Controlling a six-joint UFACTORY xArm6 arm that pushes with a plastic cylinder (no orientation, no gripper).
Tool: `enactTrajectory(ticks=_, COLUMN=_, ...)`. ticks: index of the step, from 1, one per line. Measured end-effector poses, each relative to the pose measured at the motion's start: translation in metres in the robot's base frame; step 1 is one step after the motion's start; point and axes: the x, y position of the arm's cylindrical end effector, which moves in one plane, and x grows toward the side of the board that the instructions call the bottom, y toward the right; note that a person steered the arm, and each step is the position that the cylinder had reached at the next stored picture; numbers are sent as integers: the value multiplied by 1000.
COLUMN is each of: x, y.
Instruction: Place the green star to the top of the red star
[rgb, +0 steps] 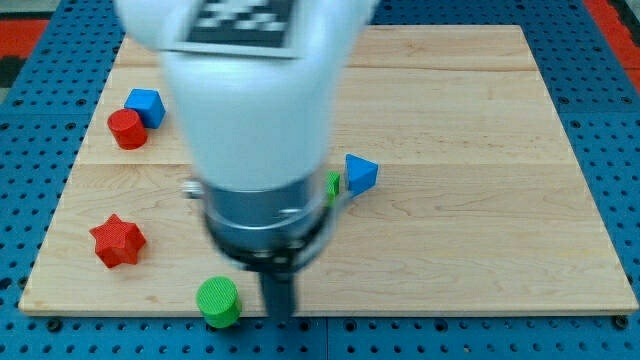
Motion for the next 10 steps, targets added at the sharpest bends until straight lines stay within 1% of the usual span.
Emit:
enactTrajectory(ticks=1, x=0, y=-38)
enactTrajectory(ticks=2, x=0, y=-60)
enactTrajectory(ticks=3, x=-5, y=-94)
enactTrajectory(ticks=4, x=-31, y=-103)
enactTrajectory(ticks=5, x=-34, y=-9)
enactTrajectory(ticks=6, x=-46, y=106)
enactTrajectory(ticks=7, x=-105, y=176)
enactTrajectory(ticks=8, x=-154, y=154)
enactTrajectory(ticks=9, x=-170, y=115)
enactTrajectory(ticks=10, x=-137, y=67)
